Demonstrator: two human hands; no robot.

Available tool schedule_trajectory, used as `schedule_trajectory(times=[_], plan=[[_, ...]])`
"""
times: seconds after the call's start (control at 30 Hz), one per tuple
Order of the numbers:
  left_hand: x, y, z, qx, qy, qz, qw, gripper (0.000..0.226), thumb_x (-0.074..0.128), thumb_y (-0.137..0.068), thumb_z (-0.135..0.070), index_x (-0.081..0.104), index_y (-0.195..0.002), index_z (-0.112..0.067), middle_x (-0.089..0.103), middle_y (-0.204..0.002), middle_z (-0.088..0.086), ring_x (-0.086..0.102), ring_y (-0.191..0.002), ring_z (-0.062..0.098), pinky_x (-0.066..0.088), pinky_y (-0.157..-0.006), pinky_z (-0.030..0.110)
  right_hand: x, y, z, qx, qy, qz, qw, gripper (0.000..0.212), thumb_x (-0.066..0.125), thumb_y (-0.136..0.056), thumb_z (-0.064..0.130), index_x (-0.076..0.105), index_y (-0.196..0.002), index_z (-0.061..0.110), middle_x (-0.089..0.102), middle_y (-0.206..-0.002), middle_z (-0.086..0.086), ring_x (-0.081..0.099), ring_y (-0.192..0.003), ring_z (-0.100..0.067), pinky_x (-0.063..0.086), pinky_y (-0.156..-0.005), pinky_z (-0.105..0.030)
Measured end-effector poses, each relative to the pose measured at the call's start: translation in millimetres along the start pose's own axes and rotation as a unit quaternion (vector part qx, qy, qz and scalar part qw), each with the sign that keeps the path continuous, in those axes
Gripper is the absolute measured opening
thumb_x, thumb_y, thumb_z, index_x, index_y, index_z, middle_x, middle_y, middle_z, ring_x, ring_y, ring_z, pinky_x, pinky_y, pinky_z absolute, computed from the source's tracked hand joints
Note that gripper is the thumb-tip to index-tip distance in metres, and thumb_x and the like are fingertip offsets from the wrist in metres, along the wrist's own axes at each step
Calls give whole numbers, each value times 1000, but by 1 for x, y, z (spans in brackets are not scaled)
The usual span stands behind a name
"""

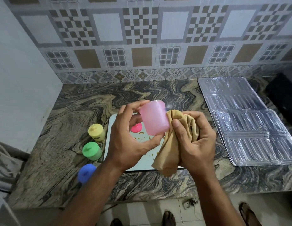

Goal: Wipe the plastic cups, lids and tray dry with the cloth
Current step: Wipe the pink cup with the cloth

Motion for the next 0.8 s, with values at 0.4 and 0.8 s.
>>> schedule_trajectory(times=[0.4,0.8], plan=[[1,6,-17,72,-177,-10,982,71,95,-62,-40,68,-127,-35,55,-105,-5,60,-89,13,51,-80,18,22,-10,29,-145,232,45,961,16,84,-89,10,74,-101,8,67,-96,-3,65,-86,-12,52,-77,-21],[1,12,2,-14,140,-12,990,81,92,-65,-22,49,-132,-34,58,-124,-18,70,-117,20,57,-99,38,1,-8,-8,48,-74,1,996,10,75,-94,15,70,-102,12,74,-93,0,69,-85,-12,58,-78,-26]])
Point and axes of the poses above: each hand's wrist, its own y-axis away from the middle knuckle, its own x-axis out of the palm, z = x × y, the point moved 8 cm from there along -y, towards the middle knuckle
